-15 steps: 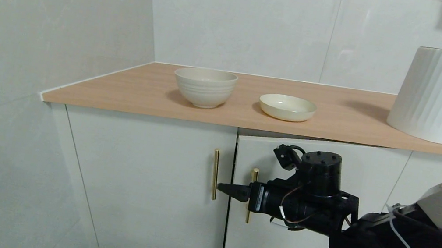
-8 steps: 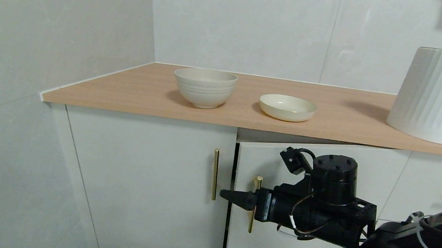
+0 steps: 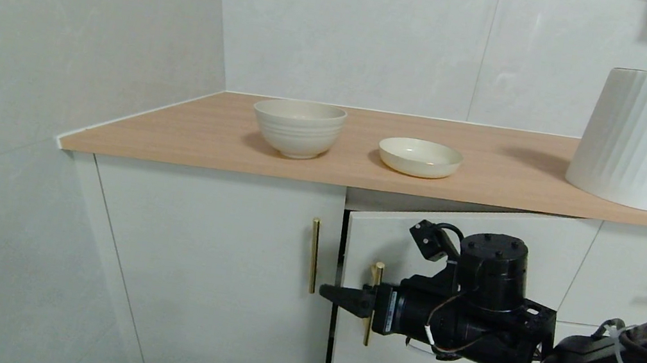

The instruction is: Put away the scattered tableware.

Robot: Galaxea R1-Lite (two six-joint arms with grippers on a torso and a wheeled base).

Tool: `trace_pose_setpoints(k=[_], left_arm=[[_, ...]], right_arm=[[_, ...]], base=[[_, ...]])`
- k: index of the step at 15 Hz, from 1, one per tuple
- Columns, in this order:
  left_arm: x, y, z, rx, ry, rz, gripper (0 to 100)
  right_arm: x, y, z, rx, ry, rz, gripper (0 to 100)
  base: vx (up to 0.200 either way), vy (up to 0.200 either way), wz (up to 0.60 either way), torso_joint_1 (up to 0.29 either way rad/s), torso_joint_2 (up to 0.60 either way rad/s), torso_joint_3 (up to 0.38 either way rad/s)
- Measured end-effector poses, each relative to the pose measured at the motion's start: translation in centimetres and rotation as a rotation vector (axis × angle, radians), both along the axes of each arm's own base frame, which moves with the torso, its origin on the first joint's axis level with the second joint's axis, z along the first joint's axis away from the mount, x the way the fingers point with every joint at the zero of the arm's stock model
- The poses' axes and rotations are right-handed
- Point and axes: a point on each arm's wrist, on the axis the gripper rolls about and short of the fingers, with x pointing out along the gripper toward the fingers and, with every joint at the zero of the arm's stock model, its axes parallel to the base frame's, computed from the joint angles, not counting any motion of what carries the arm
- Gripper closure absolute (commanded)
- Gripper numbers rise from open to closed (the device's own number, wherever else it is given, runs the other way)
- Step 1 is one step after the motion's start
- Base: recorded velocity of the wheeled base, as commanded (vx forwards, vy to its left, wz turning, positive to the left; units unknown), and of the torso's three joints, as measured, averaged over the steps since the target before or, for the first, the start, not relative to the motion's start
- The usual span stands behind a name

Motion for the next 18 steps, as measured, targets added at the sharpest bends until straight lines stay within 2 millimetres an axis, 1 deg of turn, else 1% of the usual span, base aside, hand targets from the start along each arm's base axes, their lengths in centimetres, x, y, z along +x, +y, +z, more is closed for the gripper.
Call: trace_pose_setpoints(k=[1, 3, 4, 5, 6, 7, 9, 10, 12, 13, 15, 16, 17, 18], left_arm=[[-0.3, 0.0, 1.1, -0.012, -0.024, -0.021, 0], [-0.8, -0.1, 4.3, -0.039, -0.062, -0.087, 0], [-0.5, -0.1, 6.2, -0.058, -0.052, -0.131, 0], [0.2, -0.2, 8.0, -0.076, -0.018, -0.166, 0], [1.4, -0.3, 9.6, -0.088, 0.028, -0.199, 0], [3.1, -0.5, 11.3, -0.104, 0.086, -0.235, 0], [7.4, -0.9, 13.7, -0.135, 0.188, -0.316, 0], [10.0, -1.4, 14.5, -0.163, 0.237, -0.373, 0], [15.0, -3.3, 15.0, -0.223, 0.309, -0.495, 0], [17.5, -4.7, 14.7, -0.249, 0.341, -0.558, 0], [21.4, -7.5, 13.4, -0.274, 0.379, -0.65, 0], [23.0, -9.1, 12.4, -0.282, 0.383, -0.694, 0], [24.0, -10.5, 11.3, -0.283, 0.391, -0.734, 0], [24.5, -11.8, 9.7, -0.281, 0.432, -0.765, 0]], right_arm=[[-0.1, 0.0, -0.1, -0.003, -0.004, 0.004, 0], [-0.3, 0.1, -0.1, -0.002, -0.011, 0.01, 0], [-0.4, 0.1, -0.1, -0.003, -0.012, 0.013, 0], [-0.5, 0.1, -0.2, -0.003, -0.012, 0.015, 0], [-0.6, 0.1, -0.2, -0.001, -0.013, 0.016, 0], [-0.7, 0.0, -0.1, 0.002, -0.016, 0.018, 0], [-0.8, 0.0, -0.1, 0.003, -0.017, 0.022, 0], [-0.9, 0.1, -0.2, 0.003, -0.016, 0.026, 0], [-1.1, 0.2, -0.2, 0.002, -0.016, 0.031, 0], [-1.2, 0.2, -0.3, 0.001, -0.015, 0.033, 0], [-1.2, 0.2, -0.3, 0.007, -0.021, 0.034, 0], [-1.2, 0.2, -0.3, 0.009, -0.02, 0.035, 0], [-1.2, 0.2, -0.3, 0.01, -0.021, 0.036, 0], [-1.2, 0.2, -0.3, 0.01, -0.021, 0.036, 0]], base=[[0.0, 0.0, 0.0, 0.0, 0.0, 0.0], [0.0, 0.0, 0.0, 0.0, 0.0, 0.0], [0.0, 0.0, 0.0, 0.0, 0.0, 0.0], [0.0, 0.0, 0.0, 0.0, 0.0, 0.0], [0.0, 0.0, 0.0, 0.0, 0.0, 0.0], [0.0, 0.0, 0.0, 0.0, 0.0, 0.0], [0.0, 0.0, 0.0, 0.0, 0.0, 0.0], [0.0, 0.0, 0.0, 0.0, 0.0, 0.0], [0.0, 0.0, 0.0, 0.0, 0.0, 0.0], [0.0, 0.0, 0.0, 0.0, 0.0, 0.0], [0.0, 0.0, 0.0, 0.0, 0.0, 0.0], [0.0, 0.0, 0.0, 0.0, 0.0, 0.0], [0.0, 0.0, 0.0, 0.0, 0.0, 0.0], [0.0, 0.0, 0.0, 0.0, 0.0, 0.0]])
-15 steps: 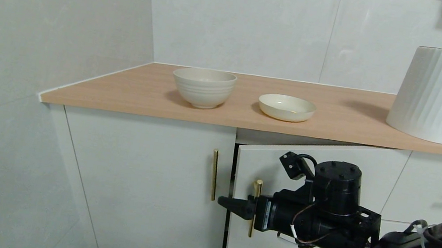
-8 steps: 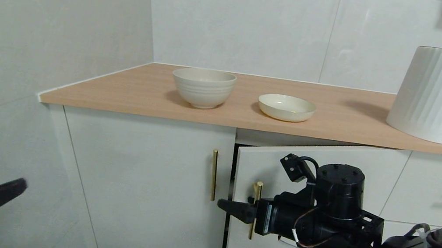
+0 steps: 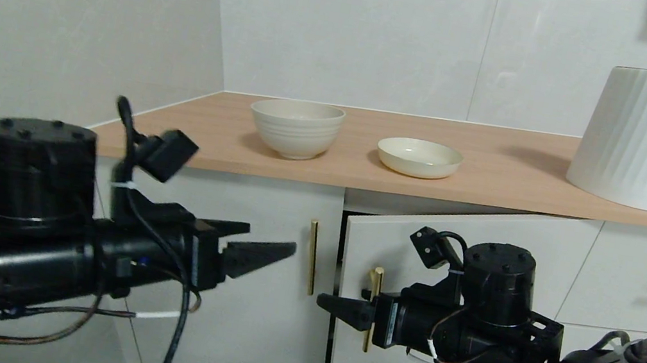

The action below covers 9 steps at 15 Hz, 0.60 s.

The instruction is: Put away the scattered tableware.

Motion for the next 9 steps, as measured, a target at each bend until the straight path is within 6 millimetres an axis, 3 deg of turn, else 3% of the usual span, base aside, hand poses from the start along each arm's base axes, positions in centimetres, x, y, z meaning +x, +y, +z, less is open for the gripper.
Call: trace_pose_setpoints(k=[3, 4, 7, 9], left_arm=[[1.0, -2.3, -3.8, 0.016, 0.067, -0.054, 0], [1.3, -2.8, -4.7, 0.021, 0.084, -0.06, 100], [2.0, -3.5, -6.3, 0.026, 0.116, -0.064, 100], [2.9, -4.0, -6.2, -0.028, 0.075, -0.042, 100]], right_arm=[[0.0, 0.0, 0.0, 0.001, 0.0, 0.001, 0], [0.0, 0.0, -0.1, 0.0, 0.001, 0.001, 0], [0.0, 0.0, -0.2, -0.001, 0.001, 0.003, 0], [-0.1, 0.1, -0.3, -0.003, 0.003, 0.004, 0]], base=[[0.0, 0.0, 0.0, 0.0, 0.0, 0.0], [0.0, 0.0, 0.0, 0.0, 0.0, 0.0], [0.0, 0.0, 0.0, 0.0, 0.0, 0.0], [0.0, 0.0, 0.0, 0.0, 0.0, 0.0]])
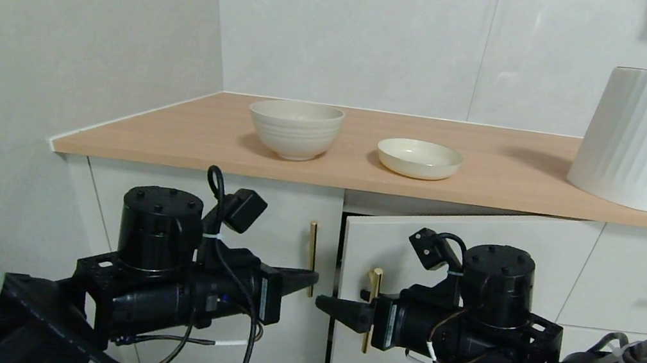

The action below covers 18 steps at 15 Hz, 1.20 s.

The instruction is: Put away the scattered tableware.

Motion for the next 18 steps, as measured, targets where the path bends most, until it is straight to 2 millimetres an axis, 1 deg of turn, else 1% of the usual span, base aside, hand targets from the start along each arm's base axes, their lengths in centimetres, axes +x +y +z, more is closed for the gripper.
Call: trace_pose_setpoints(k=[1, 3, 6, 11, 15, 18], left_arm=[[0.4, -0.2, -0.2, -0.015, -0.018, 0.016, 100], [1.4, -0.7, -1.1, -0.028, -0.034, 0.028, 100], [3.6, -1.3, -2.7, -0.026, -0.06, 0.091, 100], [6.0, -2.2, -4.4, -0.016, -0.057, 0.108, 100], [6.6, -2.8, -5.9, 0.028, -0.066, 0.092, 100], [7.0, -3.4, -6.6, 0.044, -0.078, 0.097, 100]], right_arm=[[0.0, 0.0, 0.0, 0.0, 0.0, 0.001, 0], [-0.1, 0.1, 0.0, -0.001, 0.001, 0.003, 0], [-0.1, 0.1, -0.1, 0.001, -0.001, 0.004, 0], [-0.1, 0.2, -0.1, 0.004, -0.004, 0.004, 0], [-0.1, 0.2, -0.1, 0.004, -0.004, 0.004, 0], [-0.1, 0.2, -0.1, 0.003, -0.004, 0.004, 0]], base=[[0.0, 0.0, 0.0, 0.0, 0.0, 0.0], [0.0, 0.0, 0.0, 0.0, 0.0, 0.0], [0.0, 0.0, 0.0, 0.0, 0.0, 0.0], [0.0, 0.0, 0.0, 0.0, 0.0, 0.0], [0.0, 0.0, 0.0, 0.0, 0.0, 0.0], [0.0, 0.0, 0.0, 0.0, 0.0, 0.0]])
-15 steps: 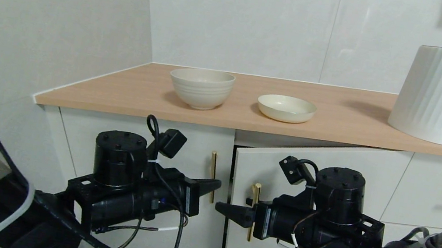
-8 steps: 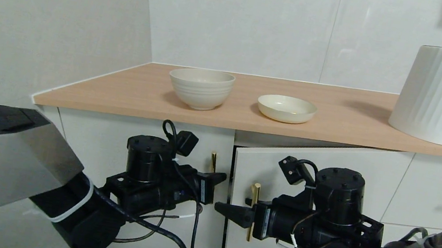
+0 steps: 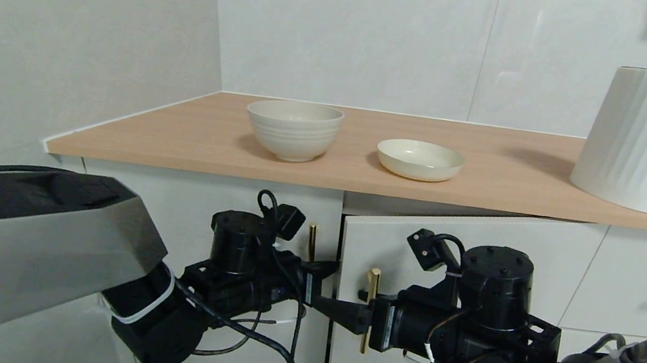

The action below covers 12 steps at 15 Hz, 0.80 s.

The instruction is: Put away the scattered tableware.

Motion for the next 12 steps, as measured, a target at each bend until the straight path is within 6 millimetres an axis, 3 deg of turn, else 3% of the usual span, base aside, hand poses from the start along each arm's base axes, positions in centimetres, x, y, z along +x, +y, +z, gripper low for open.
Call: trace_pose_setpoints(k=[9, 12], left_arm=[[-1.4, -3.0, 0.6, -0.054, -0.07, -0.085, 100], [-1.8, -3.6, 0.7, -0.059, -0.074, -0.103, 100]], right_arm=[[-0.2, -0.2, -0.3, -0.009, 0.007, -0.003, 0], [0.3, -1.6, -0.3, -0.031, -0.015, -0.022, 0]], base=[[0.0, 0.0, 0.0, 0.0, 0.0, 0.0], [0.0, 0.0, 0.0, 0.0, 0.0, 0.0]])
